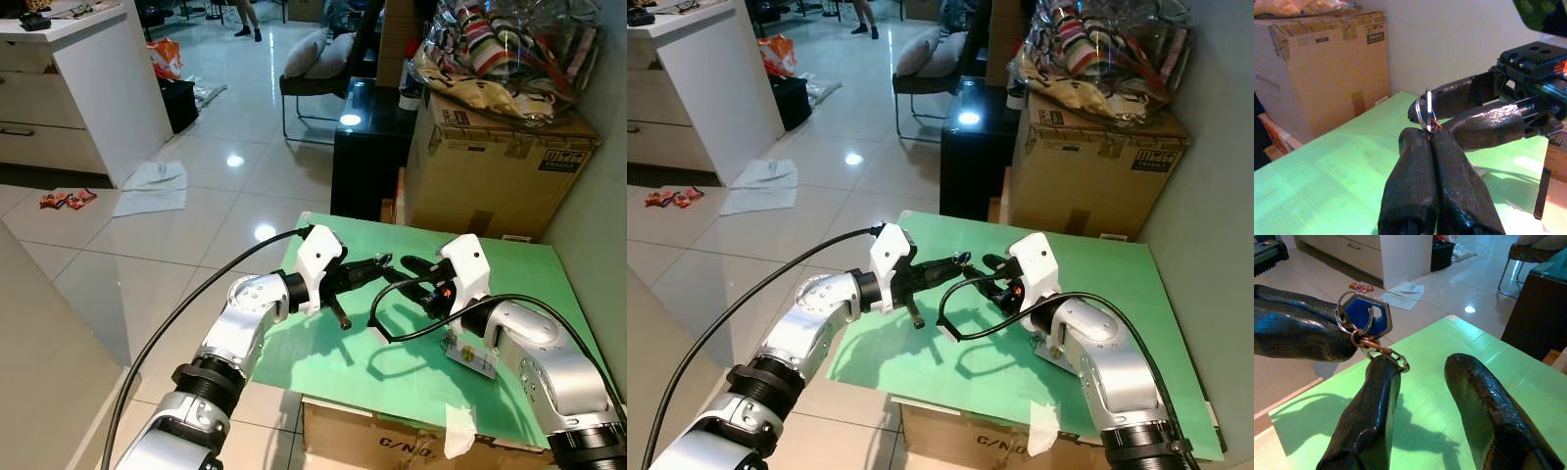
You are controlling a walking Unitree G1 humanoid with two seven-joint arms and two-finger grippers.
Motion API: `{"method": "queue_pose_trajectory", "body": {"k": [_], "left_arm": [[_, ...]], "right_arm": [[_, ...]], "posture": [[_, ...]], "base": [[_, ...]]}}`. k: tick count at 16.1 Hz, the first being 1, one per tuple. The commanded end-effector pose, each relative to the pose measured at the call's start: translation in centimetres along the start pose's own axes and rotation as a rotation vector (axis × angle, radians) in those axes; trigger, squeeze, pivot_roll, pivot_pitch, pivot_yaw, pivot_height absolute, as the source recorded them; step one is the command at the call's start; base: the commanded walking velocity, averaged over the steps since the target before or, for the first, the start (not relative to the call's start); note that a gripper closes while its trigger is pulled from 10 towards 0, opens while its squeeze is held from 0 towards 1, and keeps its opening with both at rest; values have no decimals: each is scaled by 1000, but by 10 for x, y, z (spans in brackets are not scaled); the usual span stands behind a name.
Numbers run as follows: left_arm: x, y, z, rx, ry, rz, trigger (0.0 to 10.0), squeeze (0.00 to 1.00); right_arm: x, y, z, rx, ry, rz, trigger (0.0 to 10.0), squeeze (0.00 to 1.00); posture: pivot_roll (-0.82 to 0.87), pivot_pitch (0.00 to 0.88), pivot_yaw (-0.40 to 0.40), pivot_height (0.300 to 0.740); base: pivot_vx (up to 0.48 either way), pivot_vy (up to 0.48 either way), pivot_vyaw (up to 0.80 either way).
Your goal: Hang keys on a hook
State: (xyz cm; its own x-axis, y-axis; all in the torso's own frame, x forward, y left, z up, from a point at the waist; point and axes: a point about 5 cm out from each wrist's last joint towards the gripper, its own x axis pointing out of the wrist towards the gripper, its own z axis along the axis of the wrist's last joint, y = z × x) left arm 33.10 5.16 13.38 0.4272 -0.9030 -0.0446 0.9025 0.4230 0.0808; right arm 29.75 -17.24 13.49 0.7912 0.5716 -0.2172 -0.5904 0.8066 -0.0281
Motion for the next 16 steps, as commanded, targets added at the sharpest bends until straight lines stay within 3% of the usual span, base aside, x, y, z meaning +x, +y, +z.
{"method": "queue_pose_trajectory", "body": {"k": [1,15,16], "left_arm": [[1,-2,2,12,-3,-10,0,0],[-2,-5,0,7,8,-21,0,0],[-2,-5,0,7,9,-21,0,0]], "right_arm": [[-1,-1,1,-13,-12,4,0,0],[-14,18,-8,-54,1,110,0,0],[-21,22,-13,-94,45,148,9137,0]], "posture": [[-273,34,38,740],[-269,41,33,740],[-269,42,32,740]], "base": [[0,0,0],[0,0,0],[0,0,0]]}}
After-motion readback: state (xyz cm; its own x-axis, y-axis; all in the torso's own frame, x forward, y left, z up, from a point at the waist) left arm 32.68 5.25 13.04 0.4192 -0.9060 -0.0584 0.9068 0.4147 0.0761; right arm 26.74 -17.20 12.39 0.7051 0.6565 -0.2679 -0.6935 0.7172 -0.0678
